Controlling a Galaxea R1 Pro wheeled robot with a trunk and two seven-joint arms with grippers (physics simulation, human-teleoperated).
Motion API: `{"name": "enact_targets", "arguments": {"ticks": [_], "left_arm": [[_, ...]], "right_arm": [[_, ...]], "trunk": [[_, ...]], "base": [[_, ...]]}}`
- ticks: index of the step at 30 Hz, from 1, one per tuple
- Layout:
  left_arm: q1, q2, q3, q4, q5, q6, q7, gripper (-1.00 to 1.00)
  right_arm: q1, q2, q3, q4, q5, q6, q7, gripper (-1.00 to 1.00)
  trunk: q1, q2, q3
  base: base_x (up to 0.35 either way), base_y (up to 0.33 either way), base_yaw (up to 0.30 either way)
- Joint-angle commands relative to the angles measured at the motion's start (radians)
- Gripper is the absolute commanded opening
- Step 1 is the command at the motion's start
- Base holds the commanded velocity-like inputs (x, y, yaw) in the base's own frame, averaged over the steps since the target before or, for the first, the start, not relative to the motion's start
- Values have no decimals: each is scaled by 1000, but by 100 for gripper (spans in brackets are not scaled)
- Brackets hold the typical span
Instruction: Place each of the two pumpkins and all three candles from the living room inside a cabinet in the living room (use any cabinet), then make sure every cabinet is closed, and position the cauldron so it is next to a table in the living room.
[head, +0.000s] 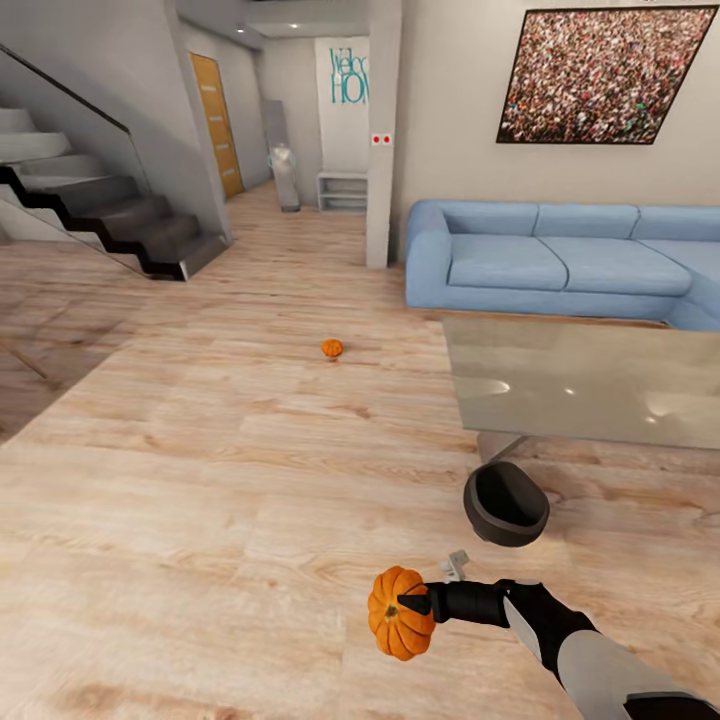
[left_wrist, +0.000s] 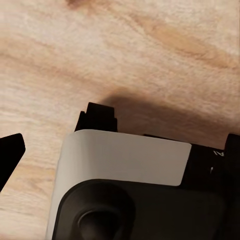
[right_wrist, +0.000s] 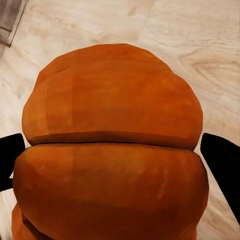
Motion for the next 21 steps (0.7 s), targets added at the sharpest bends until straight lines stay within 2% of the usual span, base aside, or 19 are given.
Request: {"name": "enact_targets", "arguments": {"ticks": [1,21], "left_arm": [[0,0,0,0,0,0,0,100],[0,0,0,0,0,0,0,100]], "right_arm": [[0,0,0,0,0,0,0,-100],[0,0,0,0,1,0,0,-100]], "trunk": [[0,0,1],[0,0,28]], "base": [[0,0,189],[0,0,117]]}}
